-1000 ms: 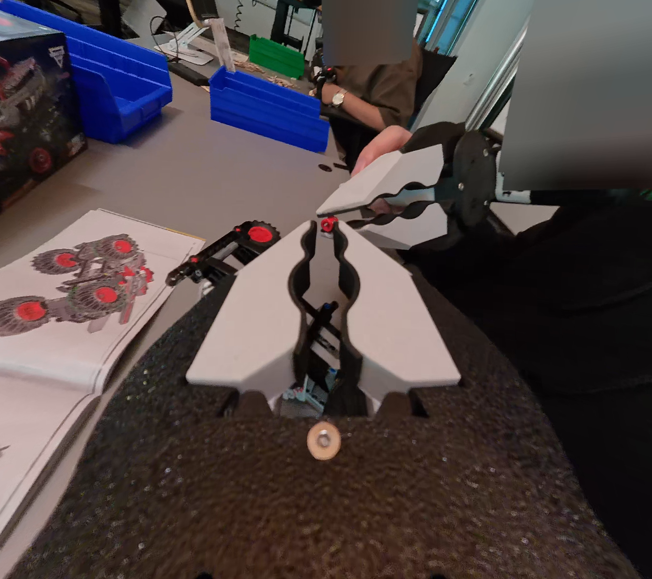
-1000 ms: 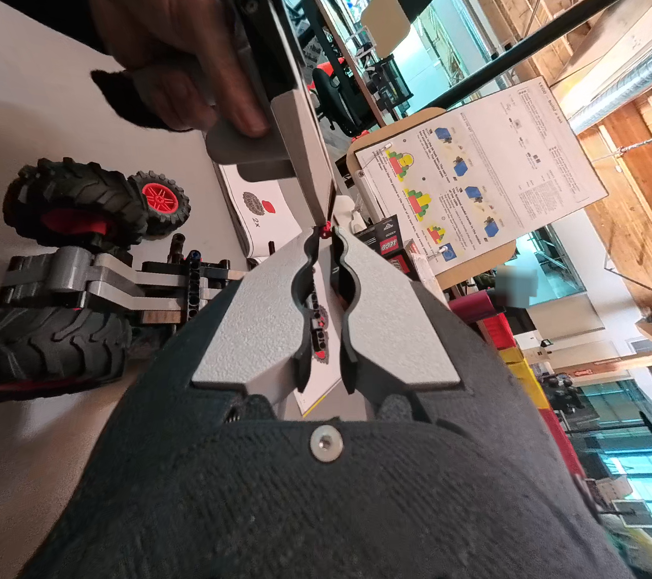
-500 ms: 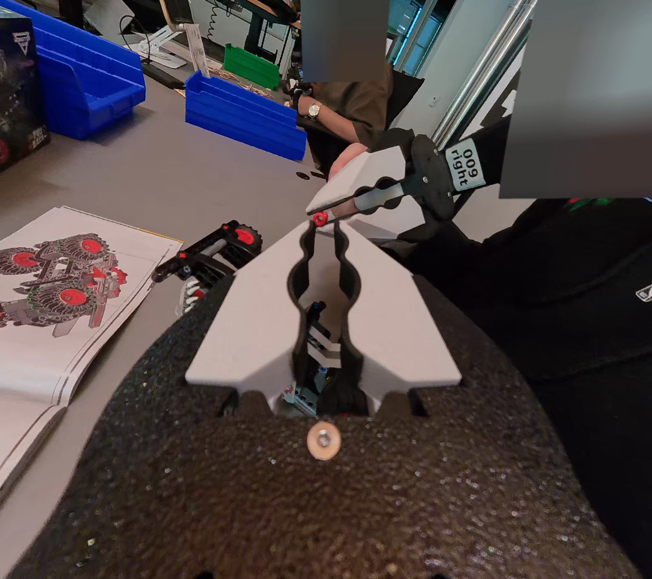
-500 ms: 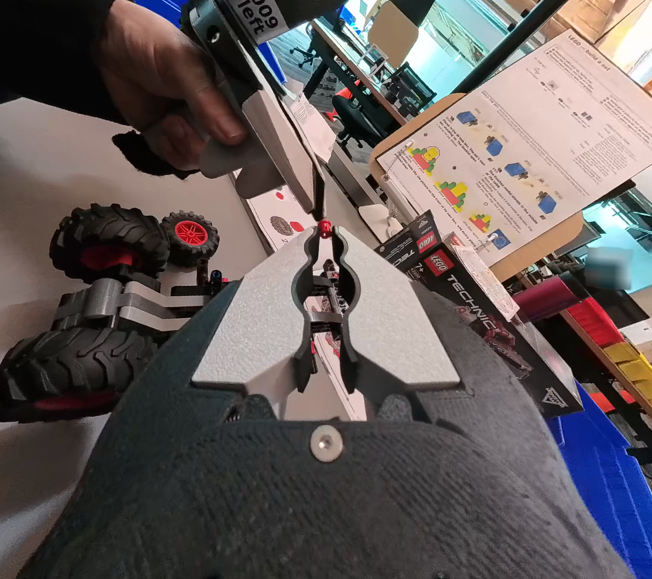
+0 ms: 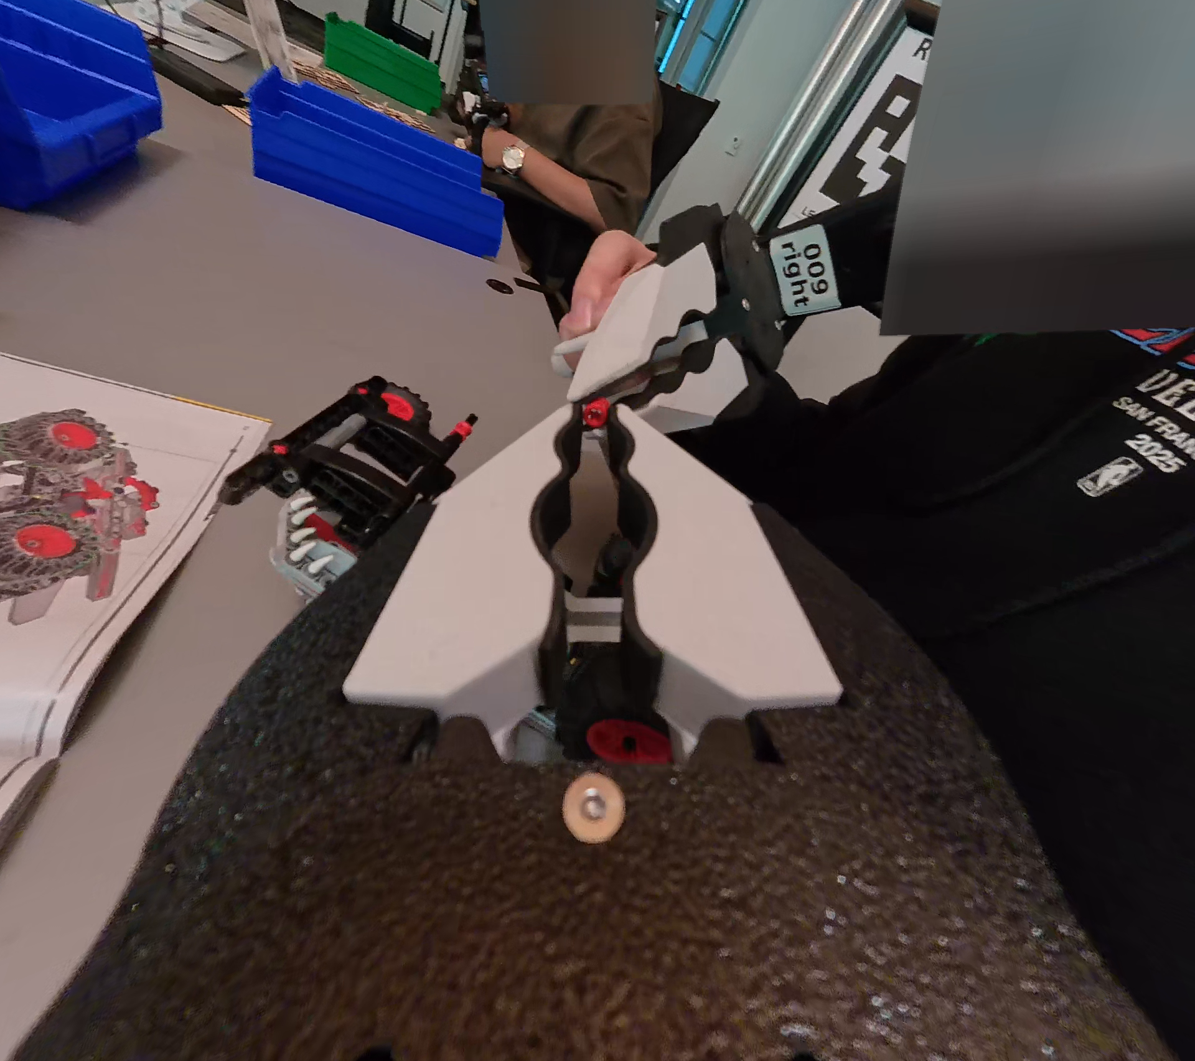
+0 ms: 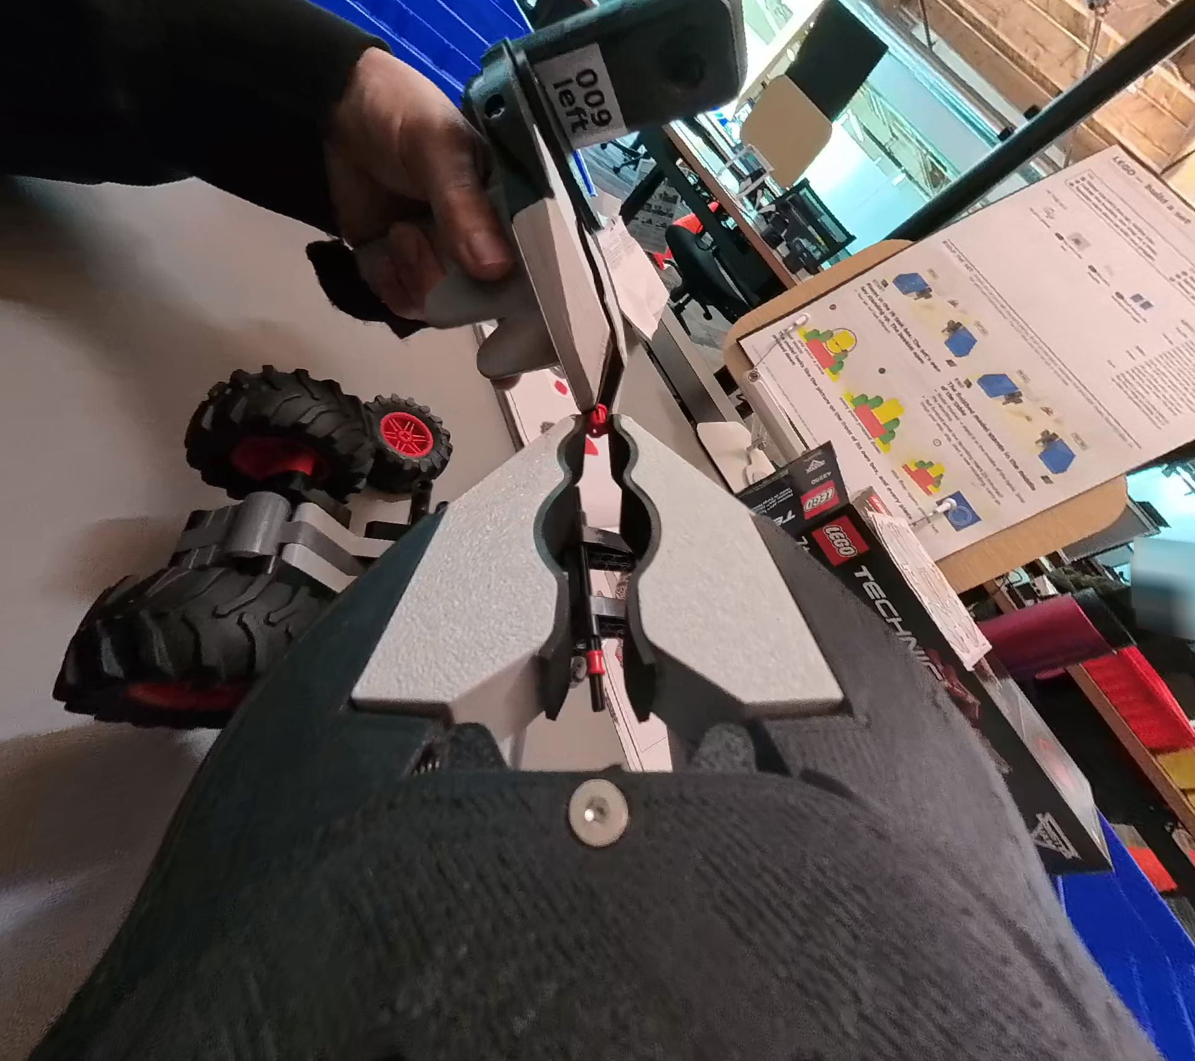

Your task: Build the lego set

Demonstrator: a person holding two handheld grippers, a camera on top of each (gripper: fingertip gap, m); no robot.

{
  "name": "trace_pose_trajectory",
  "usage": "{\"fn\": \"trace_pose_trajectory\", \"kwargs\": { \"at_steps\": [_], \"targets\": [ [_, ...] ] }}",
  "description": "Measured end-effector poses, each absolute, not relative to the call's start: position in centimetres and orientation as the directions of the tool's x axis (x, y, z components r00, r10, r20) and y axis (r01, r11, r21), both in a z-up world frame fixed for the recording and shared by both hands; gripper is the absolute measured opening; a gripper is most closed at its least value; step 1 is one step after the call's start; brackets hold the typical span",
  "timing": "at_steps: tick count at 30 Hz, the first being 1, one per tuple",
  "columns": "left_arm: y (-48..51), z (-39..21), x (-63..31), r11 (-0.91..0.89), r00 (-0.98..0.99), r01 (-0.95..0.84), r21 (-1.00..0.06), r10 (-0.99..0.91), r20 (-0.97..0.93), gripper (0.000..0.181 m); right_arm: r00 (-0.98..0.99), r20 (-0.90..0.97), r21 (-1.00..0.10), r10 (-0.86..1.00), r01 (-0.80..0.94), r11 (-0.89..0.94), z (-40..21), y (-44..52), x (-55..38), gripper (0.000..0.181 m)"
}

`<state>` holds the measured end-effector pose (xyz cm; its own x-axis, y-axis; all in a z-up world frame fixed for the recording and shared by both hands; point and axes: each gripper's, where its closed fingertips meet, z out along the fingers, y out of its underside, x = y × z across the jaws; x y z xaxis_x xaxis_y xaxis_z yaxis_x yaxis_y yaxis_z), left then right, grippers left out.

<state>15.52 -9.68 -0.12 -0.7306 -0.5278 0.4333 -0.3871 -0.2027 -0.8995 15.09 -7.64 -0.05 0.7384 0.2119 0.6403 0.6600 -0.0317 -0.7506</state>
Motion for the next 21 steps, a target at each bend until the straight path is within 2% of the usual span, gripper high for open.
{"fn": "trace_pose_trajectory", "kwargs": {
  "at_steps": [13, 17, 21],
  "targets": [
    [-9.65, -0.61, 15.15, -0.217, -0.741, -0.419, -0.882, -0.479, 0.47, 0.01, 0.728, 0.637, -0.746, 0.255, 0.665, -0.036, -0.77, -7.67, 14.94, 0.005],
    [-9.49, -0.85, 15.28, -0.222, -0.735, -0.422, -0.879, -0.484, 0.475, 0.005, 0.722, 0.641, -0.742, 0.261, 0.67, -0.029, -0.81, -7.69, 14.8, 0.005],
    [-9.29, -1.11, 15.54, -0.215, -0.723, -0.424, -0.88, -0.505, 0.472, 0.014, 0.718, 0.646, -0.737, 0.258, 0.675, -0.031, -0.74, -7.66, 14.96, 0.005]
  ]
}}
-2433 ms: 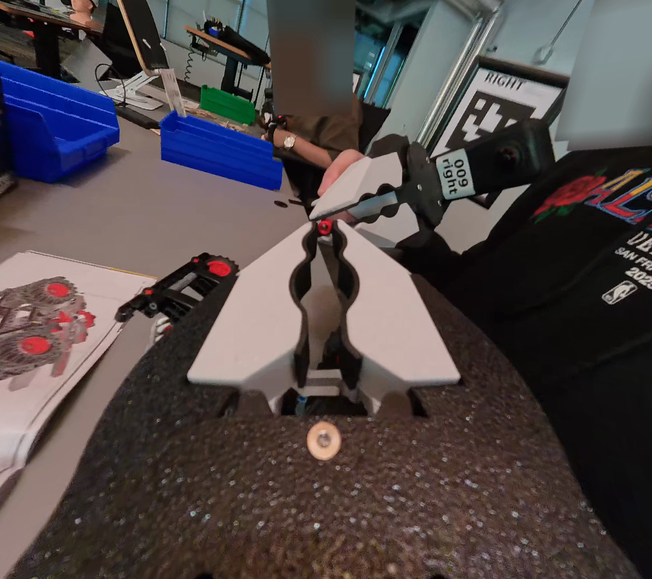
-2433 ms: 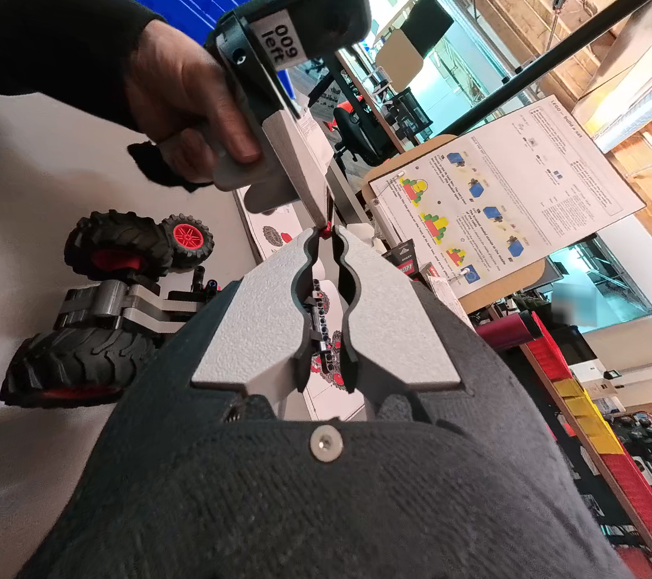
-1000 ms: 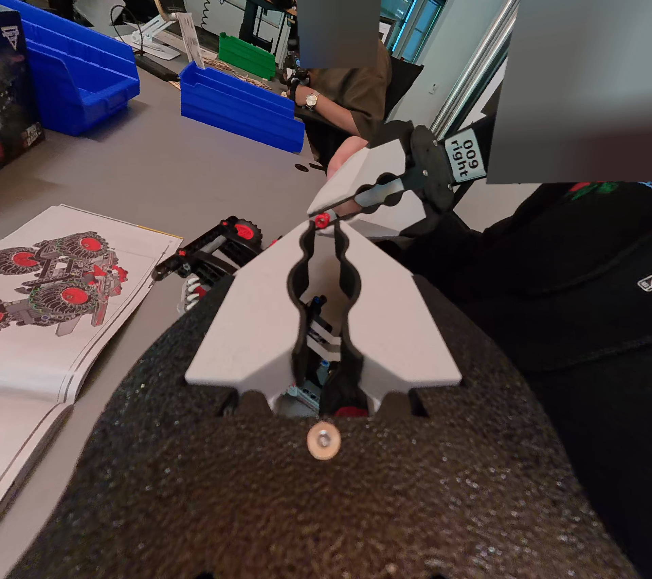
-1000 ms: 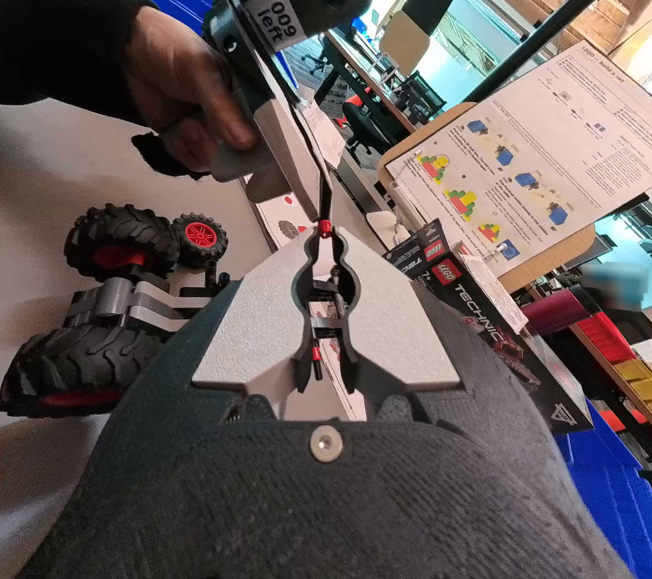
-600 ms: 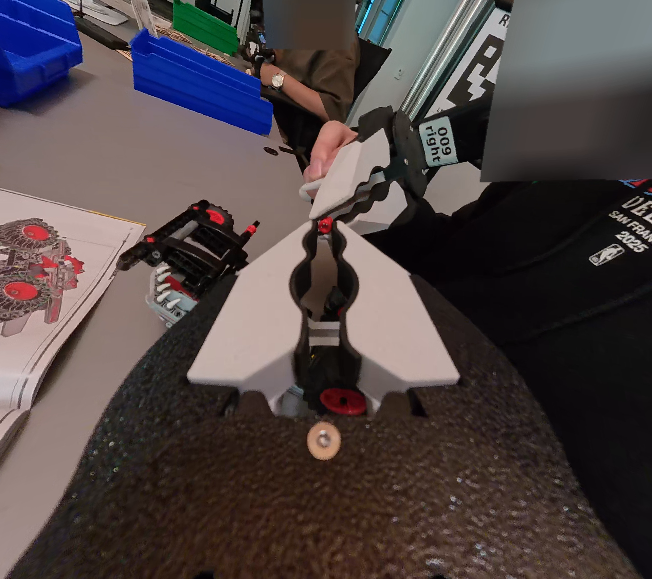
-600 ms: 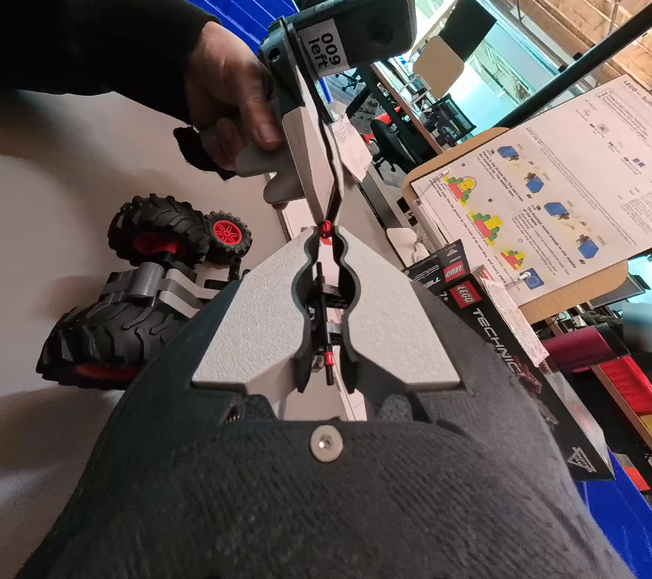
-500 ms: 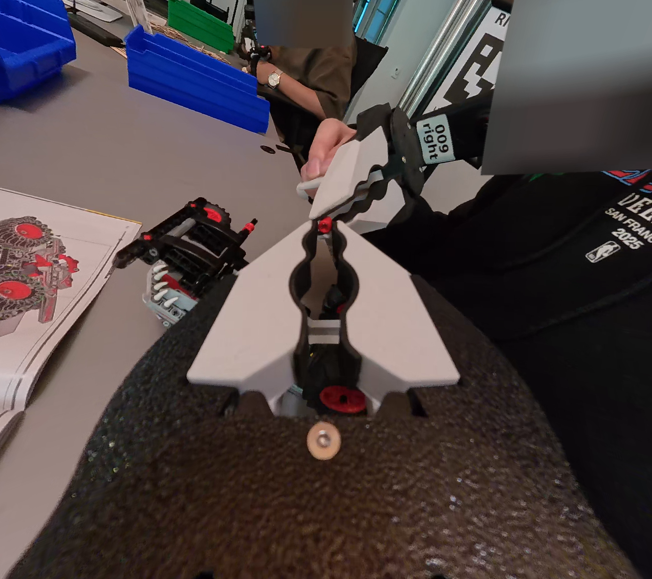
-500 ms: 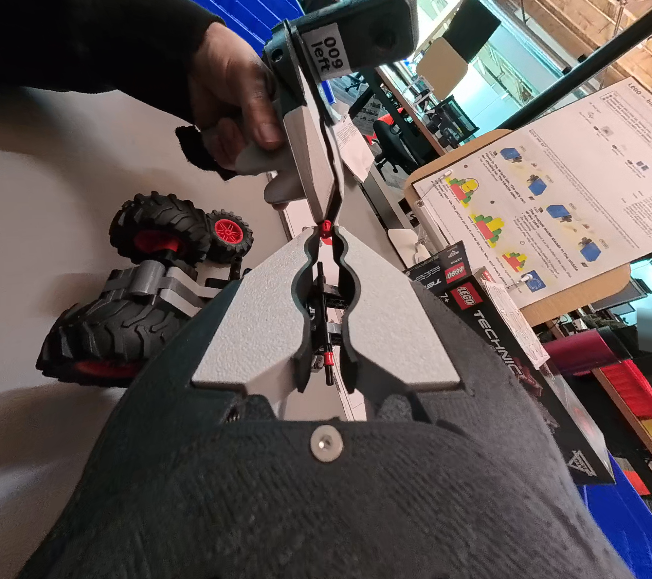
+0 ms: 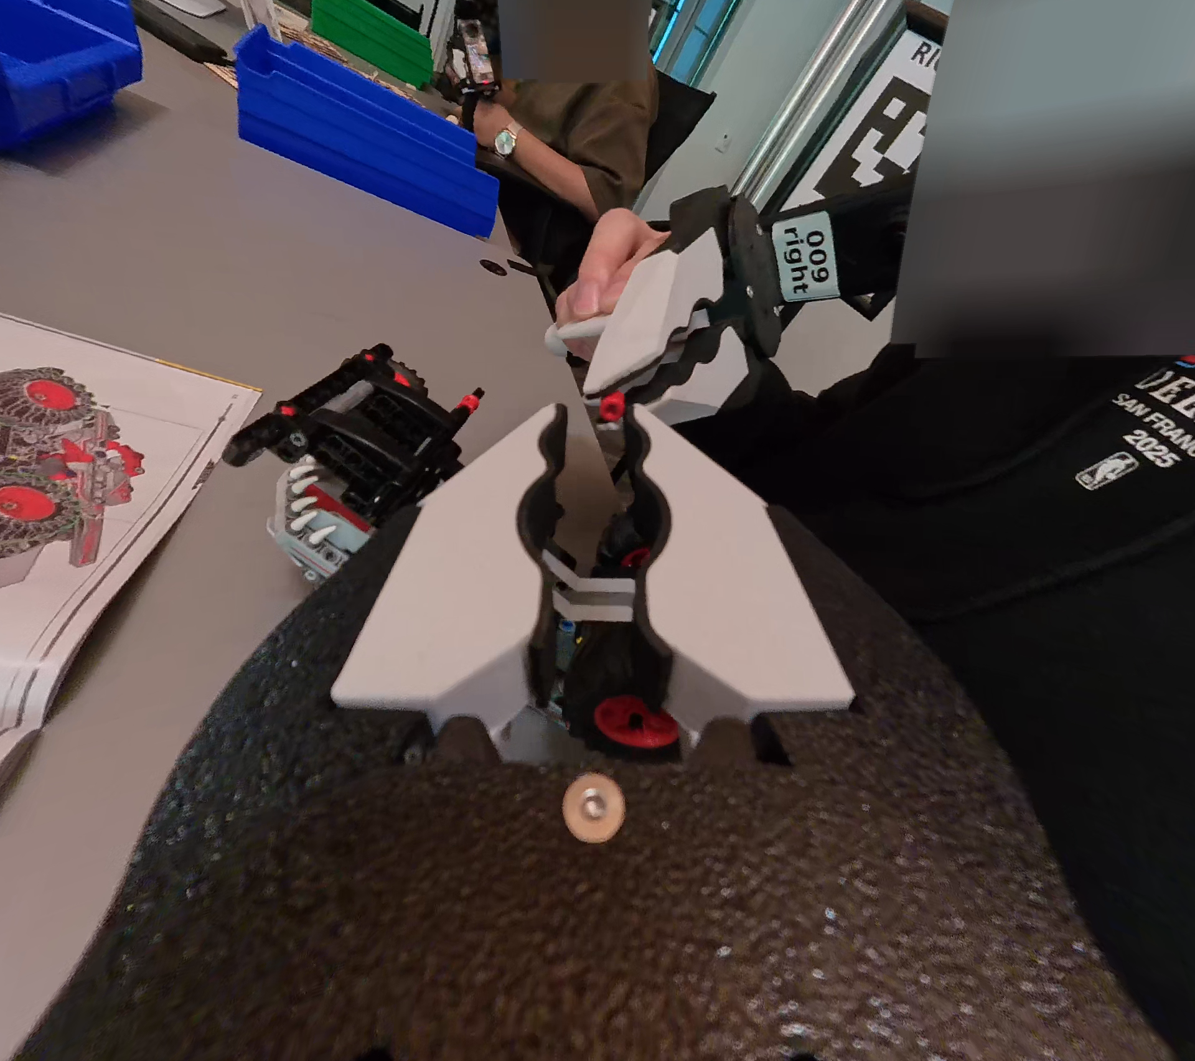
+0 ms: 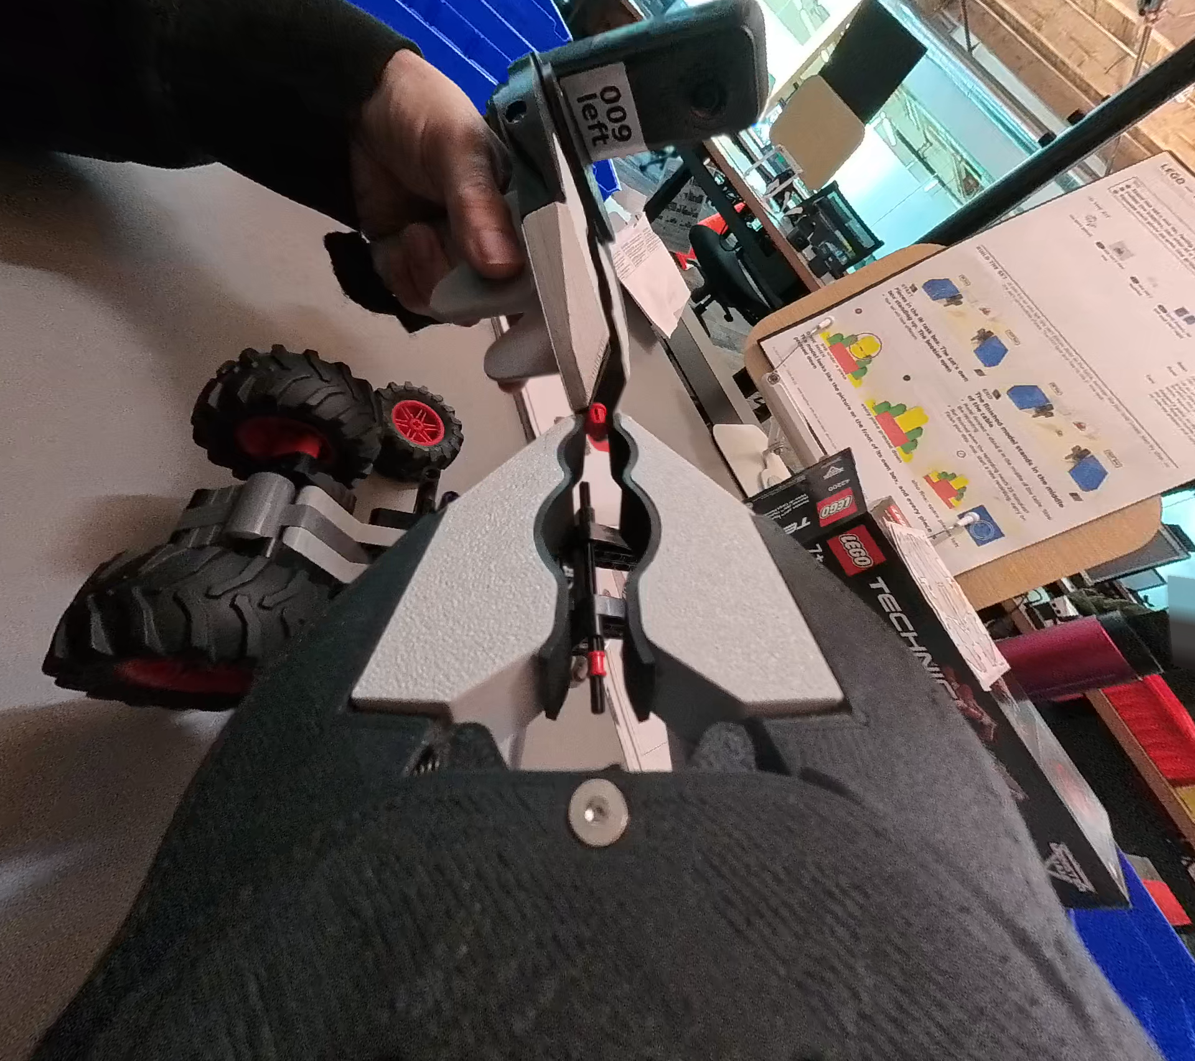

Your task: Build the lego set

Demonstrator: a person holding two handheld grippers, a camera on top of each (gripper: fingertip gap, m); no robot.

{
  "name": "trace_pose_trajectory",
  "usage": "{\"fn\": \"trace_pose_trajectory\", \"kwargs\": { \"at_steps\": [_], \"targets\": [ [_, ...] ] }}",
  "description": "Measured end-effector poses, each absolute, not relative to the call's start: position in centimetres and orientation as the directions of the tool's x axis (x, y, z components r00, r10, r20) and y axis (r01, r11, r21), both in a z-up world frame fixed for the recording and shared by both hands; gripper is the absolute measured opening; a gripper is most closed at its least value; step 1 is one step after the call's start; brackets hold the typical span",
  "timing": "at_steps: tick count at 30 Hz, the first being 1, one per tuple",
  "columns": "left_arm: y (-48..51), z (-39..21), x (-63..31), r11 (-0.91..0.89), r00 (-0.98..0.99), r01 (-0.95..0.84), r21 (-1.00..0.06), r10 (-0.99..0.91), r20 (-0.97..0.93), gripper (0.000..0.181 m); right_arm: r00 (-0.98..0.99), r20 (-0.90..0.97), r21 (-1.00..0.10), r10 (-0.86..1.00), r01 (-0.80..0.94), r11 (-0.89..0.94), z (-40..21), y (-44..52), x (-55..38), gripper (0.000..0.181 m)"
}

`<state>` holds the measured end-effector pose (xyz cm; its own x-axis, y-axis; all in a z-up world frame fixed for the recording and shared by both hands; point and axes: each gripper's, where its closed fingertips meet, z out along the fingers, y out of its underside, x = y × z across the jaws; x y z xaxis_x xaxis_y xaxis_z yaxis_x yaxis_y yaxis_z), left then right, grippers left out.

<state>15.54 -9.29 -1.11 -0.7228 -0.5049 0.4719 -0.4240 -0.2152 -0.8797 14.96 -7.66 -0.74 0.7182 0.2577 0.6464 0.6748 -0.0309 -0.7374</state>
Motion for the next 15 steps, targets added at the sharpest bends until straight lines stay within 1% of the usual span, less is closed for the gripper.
{"fn": "trace_pose_trajectory", "kwargs": {
  "at_steps": [2, 7, 10, 15],
  "targets": [
    [-9.49, -0.86, 15.43, -0.21, -0.734, -0.412, -0.887, -0.5, 0.46, 0.005, 0.719, 0.64, -0.742, 0.269, 0.67, -0.026, -0.69, -7.66, 14.97, 0.005],
    [-9.43, -0.58, 15.6, -0.228, -0.736, -0.418, -0.879, -0.482, 0.475, 0.008, 0.716, 0.636, -0.747, 0.289, 0.665, -0.006, -0.45, -7.57, 15.0, 0.005],
    [-9.22, -0.74, 15.69, -0.235, -0.728, -0.426, -0.873, -0.484, 0.486, 0.014, 0.71, 0.637, -0.744, 0.3, 0.668, 0.001, -0.45, -7.62, 14.85, 0.005],
    [-9.46, -0.58, 15.22, -0.238, -0.746, -0.429, -0.872, -0.45, 0.49, 0.017, 0.732, 0.606, -0.772, 0.311, 0.636, 0.008, -0.62, -7.51, 14.71, 0.005]
  ]
}}
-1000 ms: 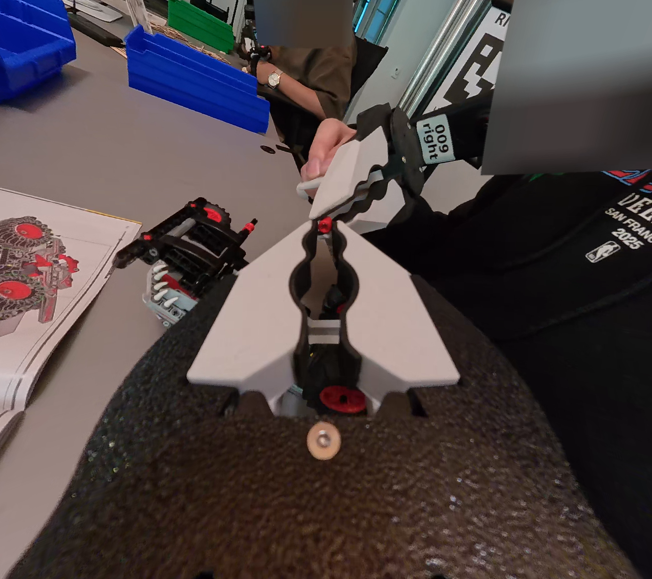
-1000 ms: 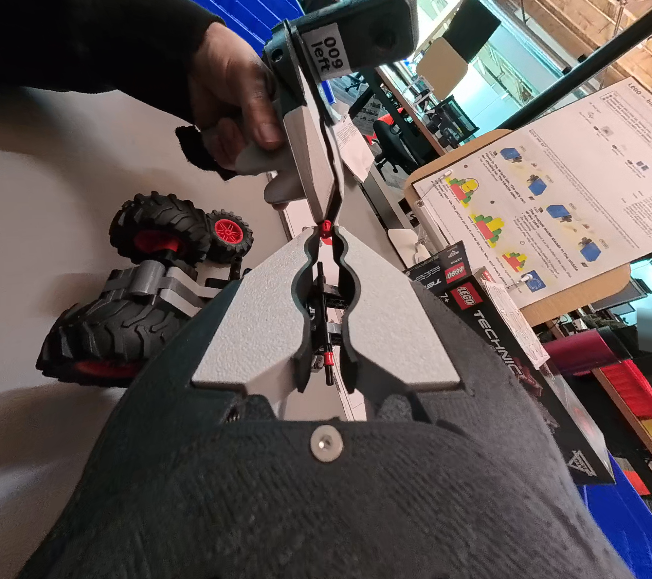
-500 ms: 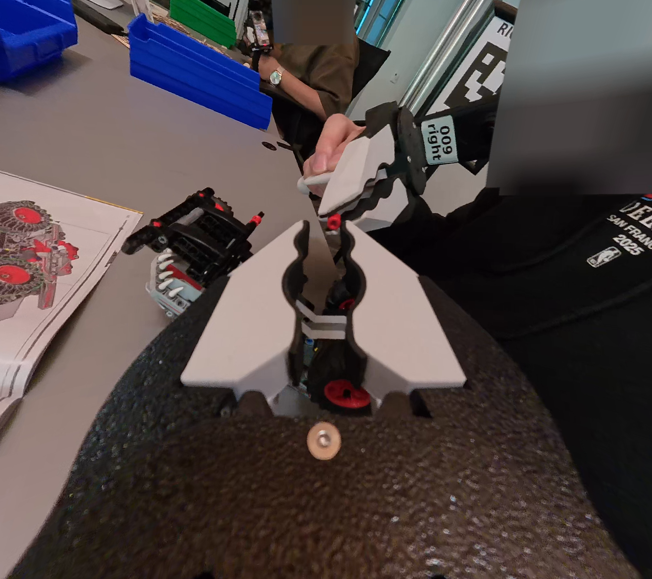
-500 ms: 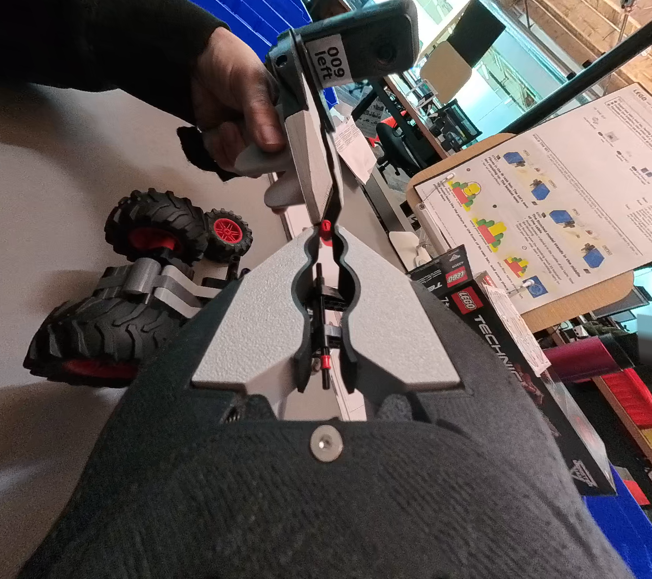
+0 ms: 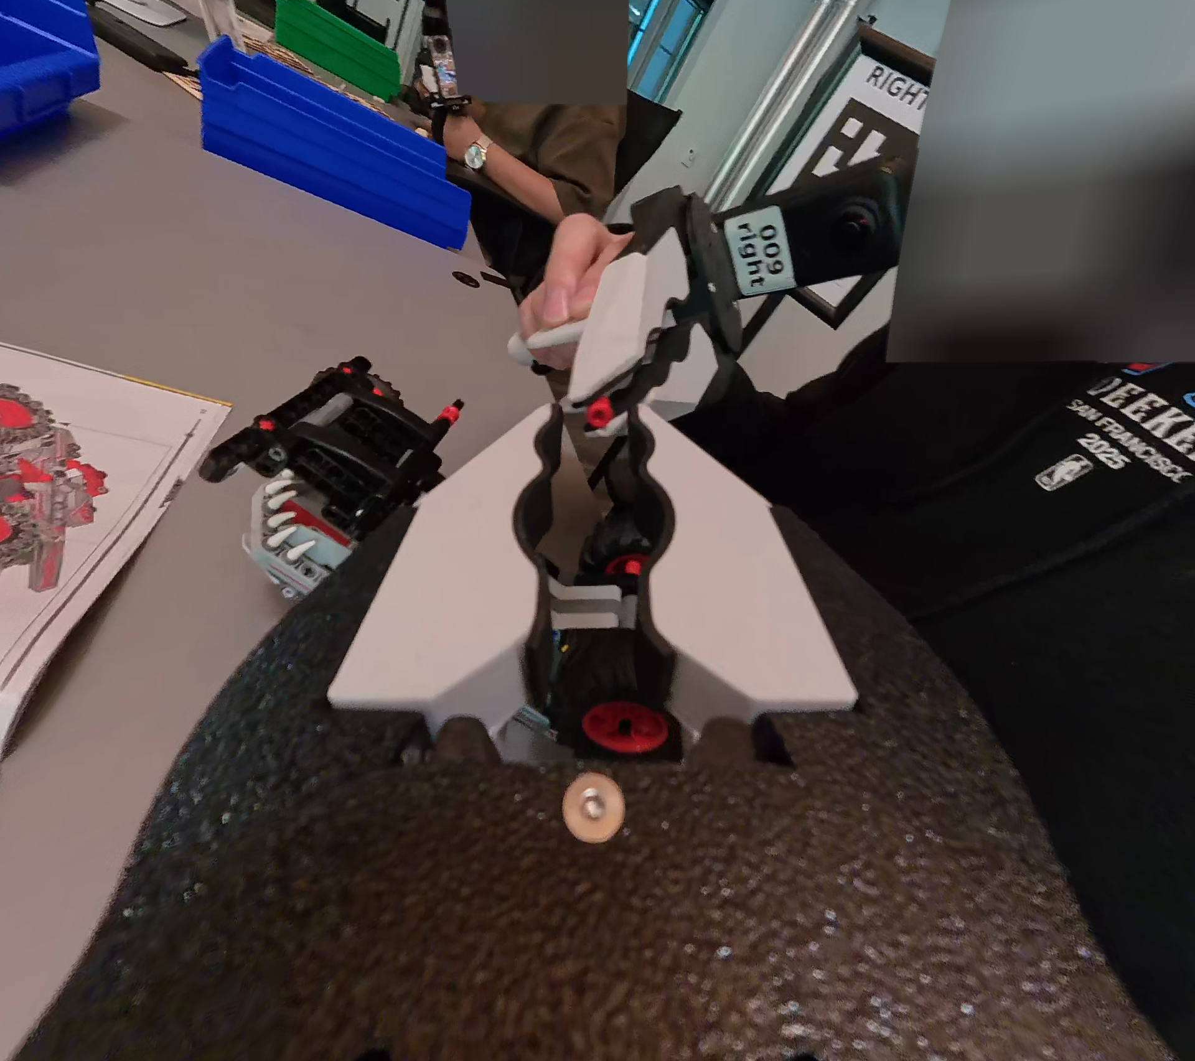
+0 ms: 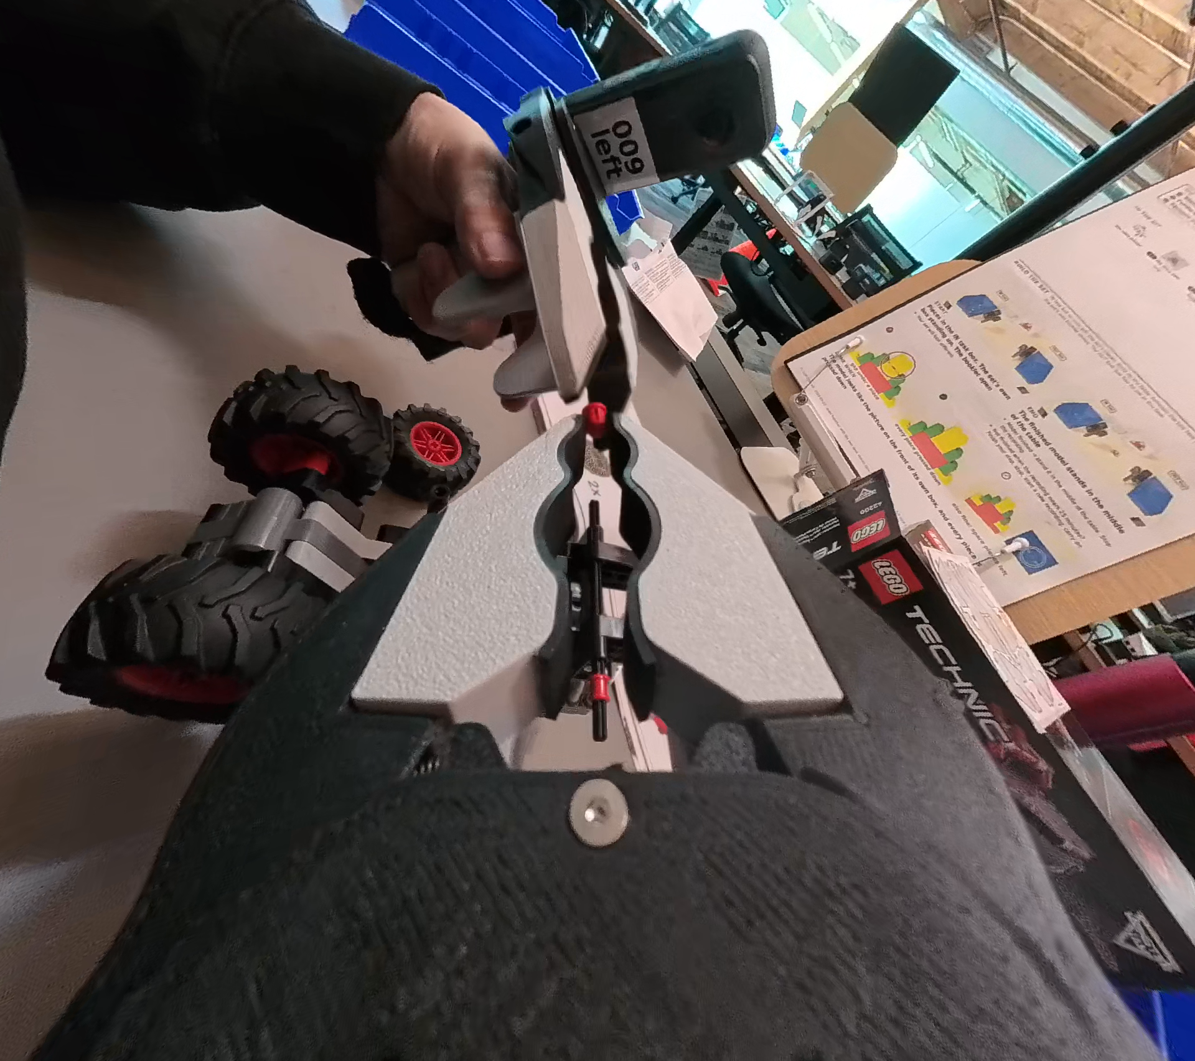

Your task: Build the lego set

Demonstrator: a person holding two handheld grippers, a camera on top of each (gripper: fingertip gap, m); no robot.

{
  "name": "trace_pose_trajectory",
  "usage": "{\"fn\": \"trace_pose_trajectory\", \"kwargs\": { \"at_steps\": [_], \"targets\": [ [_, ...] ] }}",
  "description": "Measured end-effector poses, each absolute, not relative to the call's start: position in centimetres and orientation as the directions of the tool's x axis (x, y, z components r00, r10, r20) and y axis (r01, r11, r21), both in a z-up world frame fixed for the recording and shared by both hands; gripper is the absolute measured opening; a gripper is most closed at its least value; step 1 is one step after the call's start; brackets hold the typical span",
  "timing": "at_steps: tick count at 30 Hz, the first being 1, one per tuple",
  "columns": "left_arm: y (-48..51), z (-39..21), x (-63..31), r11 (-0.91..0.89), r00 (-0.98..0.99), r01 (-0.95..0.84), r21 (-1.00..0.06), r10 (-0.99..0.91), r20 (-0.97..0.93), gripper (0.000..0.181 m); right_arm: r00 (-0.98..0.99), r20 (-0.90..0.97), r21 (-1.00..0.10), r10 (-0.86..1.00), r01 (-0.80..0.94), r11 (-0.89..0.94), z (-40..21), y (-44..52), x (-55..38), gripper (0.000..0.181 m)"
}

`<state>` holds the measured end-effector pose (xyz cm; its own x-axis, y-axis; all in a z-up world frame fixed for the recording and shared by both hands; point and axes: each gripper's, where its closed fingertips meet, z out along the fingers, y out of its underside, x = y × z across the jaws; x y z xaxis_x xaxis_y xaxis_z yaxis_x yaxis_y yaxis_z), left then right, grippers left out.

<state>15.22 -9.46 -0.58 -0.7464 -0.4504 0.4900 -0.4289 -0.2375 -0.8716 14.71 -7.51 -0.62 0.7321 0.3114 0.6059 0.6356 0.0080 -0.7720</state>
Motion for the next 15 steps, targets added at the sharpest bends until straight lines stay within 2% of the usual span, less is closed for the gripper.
{"fn": "trace_pose_trajectory", "kwargs": {
  "at_steps": [2, 5, 15],
  "targets": [
    [-9.73, -0.8, 15.07, -0.222, -0.748, -0.44, -0.87, -0.445, 0.492, 0.02, 0.731, 0.607, -0.772, 0.311, 0.636, 0.011, -0.65, -7.47, 14.68, 0.005],
    [-9.88, -0.94, 15.04, -0.21, -0.754, -0.432, -0.877, -0.45, 0.479, 0.014, 0.728, 0.612, -0.767, 0.31, 0.641, 0.01, -0.6, -7.43, 14.68, 0.005],
    [-9.69, -1.0, 14.92, -0.229, -0.755, -0.447, -0.864, -0.422, 0.502, 0.011, 0.744, 0.577, -0.794, 0.336, 0.607, 0.019, -0.92, -7.67, 14.52, 0.005]
  ]
}}
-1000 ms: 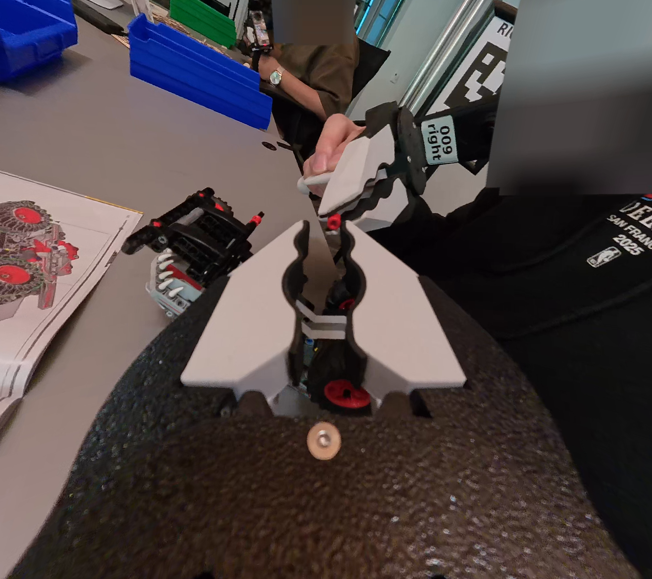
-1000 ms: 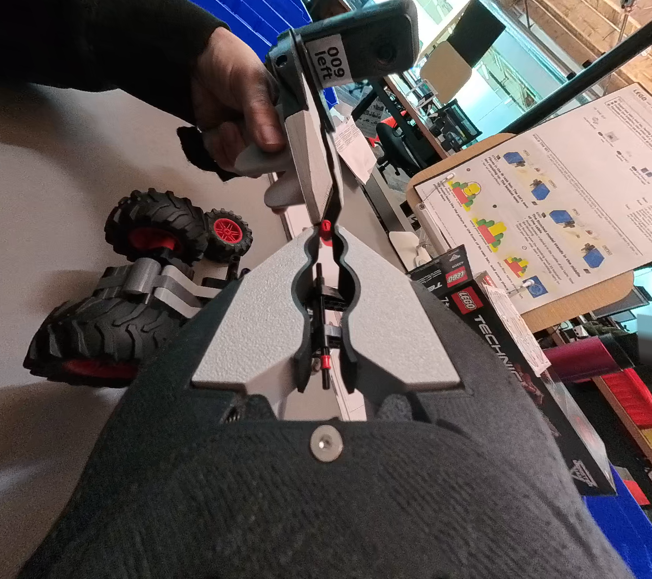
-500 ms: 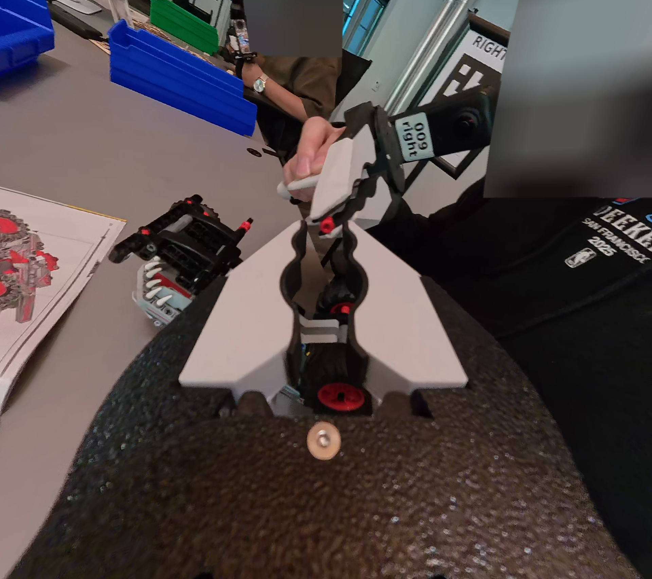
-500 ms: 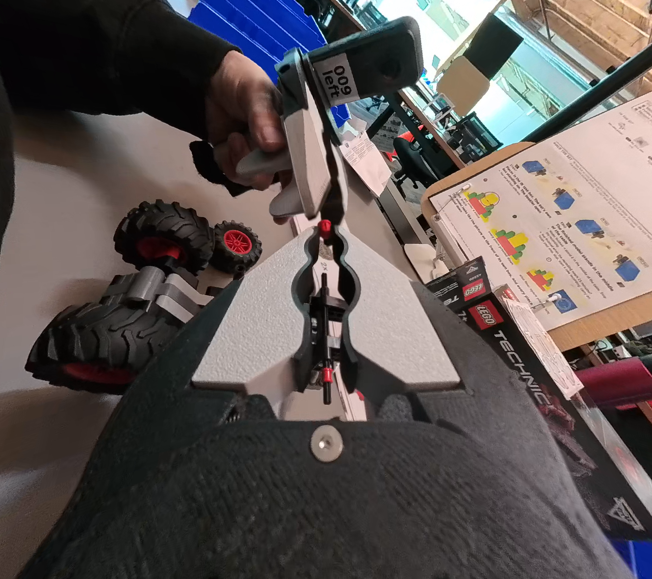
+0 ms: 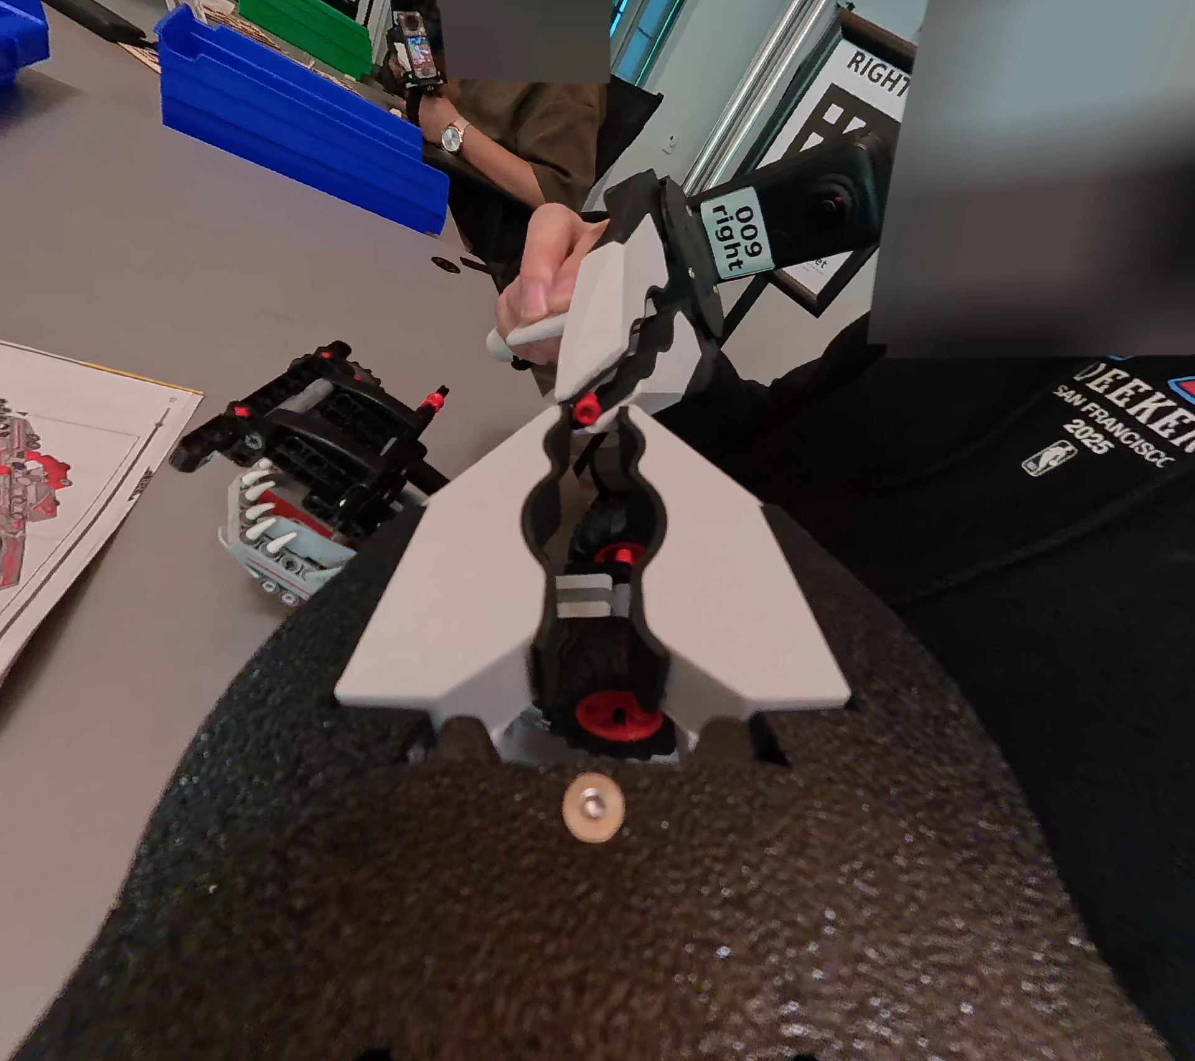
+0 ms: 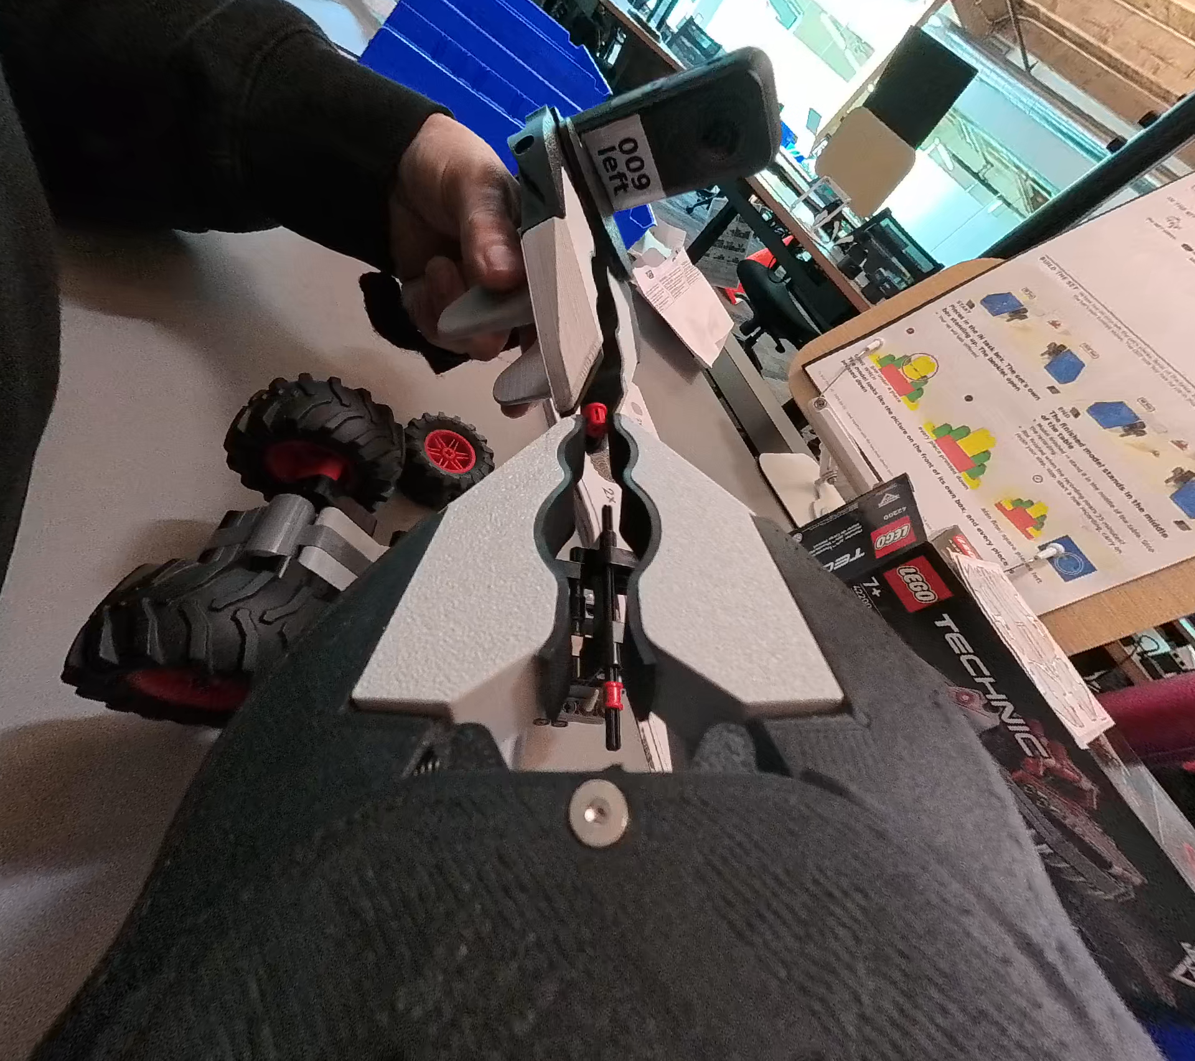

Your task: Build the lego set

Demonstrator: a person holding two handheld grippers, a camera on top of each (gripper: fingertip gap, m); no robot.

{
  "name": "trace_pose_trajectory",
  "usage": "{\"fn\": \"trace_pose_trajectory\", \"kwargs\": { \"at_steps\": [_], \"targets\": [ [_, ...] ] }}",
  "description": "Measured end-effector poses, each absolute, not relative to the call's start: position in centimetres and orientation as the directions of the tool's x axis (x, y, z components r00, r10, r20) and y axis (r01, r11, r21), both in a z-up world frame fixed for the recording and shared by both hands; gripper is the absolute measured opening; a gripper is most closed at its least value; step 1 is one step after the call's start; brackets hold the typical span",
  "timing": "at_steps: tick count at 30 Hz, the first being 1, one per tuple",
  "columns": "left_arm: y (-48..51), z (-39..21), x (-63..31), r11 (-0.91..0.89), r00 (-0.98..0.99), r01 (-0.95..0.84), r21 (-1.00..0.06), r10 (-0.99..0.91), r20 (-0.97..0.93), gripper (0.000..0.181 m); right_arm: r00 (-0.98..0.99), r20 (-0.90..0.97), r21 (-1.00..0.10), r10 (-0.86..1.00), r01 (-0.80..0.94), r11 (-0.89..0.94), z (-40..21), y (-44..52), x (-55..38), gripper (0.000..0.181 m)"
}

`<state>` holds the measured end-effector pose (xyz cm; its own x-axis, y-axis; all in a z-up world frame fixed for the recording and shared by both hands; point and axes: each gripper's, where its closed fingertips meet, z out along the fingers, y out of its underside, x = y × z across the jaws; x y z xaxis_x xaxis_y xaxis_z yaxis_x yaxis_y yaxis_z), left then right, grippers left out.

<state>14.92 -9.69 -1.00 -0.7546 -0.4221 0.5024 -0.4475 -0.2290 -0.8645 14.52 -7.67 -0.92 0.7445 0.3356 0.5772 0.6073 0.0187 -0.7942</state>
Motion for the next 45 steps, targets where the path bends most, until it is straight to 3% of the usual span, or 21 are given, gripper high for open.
{"fn": "trace_pose_trajectory", "kwargs": {
  "at_steps": [13, 33, 45],
  "targets": [
    [-9.8, -2.1, 14.6, -0.237, -0.717, -0.546, -0.804, -0.363, 0.594, 0.009, 0.694, 0.603, -0.751, 0.393, 0.66, -0.013, -2.2, -8.0, 14.2, 0.005],
    [-9.5, -2.7, 14.7, -0.233, -0.71, -0.551, -0.802, -0.374, 0.596, 0.004, 0.699, 0.594, -0.754, 0.398, 0.657, -0.029, -2.8, -8.1, 14.4, 0.005],
    [-9.1, -3.2, 15.1, -0.221, -0.676, -0.56, -0.798, -0.435, 0.595, 0.004, 0.618, 0.685, -0.633, 0.386, 0.767, -0.105, -3.6, -8.0, 14.7, 0.005]
  ]
}}
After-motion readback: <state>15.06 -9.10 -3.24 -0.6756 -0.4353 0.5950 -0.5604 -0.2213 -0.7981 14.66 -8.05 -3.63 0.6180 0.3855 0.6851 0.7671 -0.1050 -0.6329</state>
